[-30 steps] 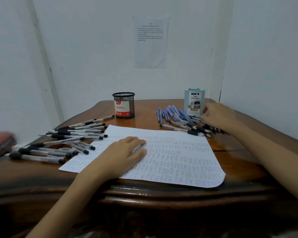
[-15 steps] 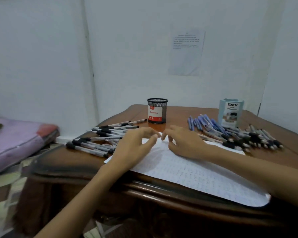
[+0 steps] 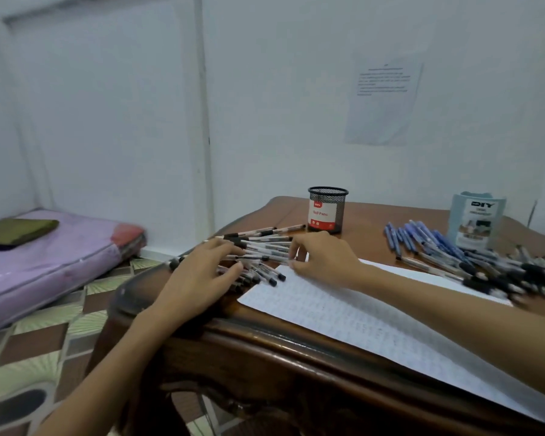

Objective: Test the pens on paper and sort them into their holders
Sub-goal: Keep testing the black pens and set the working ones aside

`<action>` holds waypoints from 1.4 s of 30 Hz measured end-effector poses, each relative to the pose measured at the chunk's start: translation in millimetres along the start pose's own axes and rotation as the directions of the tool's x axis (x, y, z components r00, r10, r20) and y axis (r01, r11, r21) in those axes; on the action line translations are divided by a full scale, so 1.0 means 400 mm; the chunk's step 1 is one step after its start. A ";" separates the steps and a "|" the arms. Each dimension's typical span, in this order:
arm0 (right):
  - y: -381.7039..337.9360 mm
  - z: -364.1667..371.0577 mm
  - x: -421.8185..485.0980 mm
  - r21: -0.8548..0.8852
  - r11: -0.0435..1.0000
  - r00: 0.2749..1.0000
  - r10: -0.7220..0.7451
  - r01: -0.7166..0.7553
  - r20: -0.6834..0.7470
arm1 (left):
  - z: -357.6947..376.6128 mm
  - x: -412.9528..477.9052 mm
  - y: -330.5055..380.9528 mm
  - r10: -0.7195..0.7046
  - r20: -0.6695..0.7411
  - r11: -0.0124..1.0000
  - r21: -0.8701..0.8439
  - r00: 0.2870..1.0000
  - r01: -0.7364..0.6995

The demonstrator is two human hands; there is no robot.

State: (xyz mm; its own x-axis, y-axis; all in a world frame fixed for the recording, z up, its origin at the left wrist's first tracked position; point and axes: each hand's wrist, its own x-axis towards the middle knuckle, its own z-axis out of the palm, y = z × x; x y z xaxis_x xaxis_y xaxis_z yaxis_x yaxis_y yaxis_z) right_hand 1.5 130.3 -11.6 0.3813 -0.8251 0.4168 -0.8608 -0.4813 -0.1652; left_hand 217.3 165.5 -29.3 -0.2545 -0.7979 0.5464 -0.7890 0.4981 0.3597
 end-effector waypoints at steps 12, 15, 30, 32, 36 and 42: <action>0.132 -0.180 -0.109 0.784 0.553 0.852 0.519 -0.281 -0.062 | 0.042 0.062 0.091 0.108 0.079 0.994 -0.024 0.991 -0.106; 0.198 -0.236 -0.162 0.885 0.414 0.766 0.633 -0.214 -0.112 | 0.066 0.101 0.146 0.177 0.149 0.984 -0.024 0.973 -0.175; 0.347 -0.233 -0.243 0.874 0.379 0.713 0.699 -0.303 -0.057 | 0.236 0.234 0.308 0.399 0.682 0.888 -0.119 0.613 -0.445; 0.360 -0.232 -0.249 0.880 0.364 0.701 0.712 -0.307 -0.050 | 0.255 0.233 0.311 0.425 0.685 0.878 -0.153 0.592 -0.452; 0.380 -0.249 -0.260 0.909 0.330 0.696 0.716 -0.257 -0.063 | 0.271 0.234 0.309 0.375 0.747 0.897 -0.142 0.549 -0.419; 0.342 -0.254 -0.261 0.914 0.293 0.753 0.657 -0.281 0.021 | 0.273 0.231 0.304 0.383 0.746 0.908 -0.196 0.545 -0.370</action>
State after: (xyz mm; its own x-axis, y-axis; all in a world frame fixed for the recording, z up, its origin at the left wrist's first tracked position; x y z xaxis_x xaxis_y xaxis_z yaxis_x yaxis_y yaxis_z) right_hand -190.2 180.7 13.2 -0.2714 -0.9442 0.1867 -0.0516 -0.1795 -0.9824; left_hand 36.8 115.4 -17.6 -0.8578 -0.4975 -0.1289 -0.5130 0.8138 0.2731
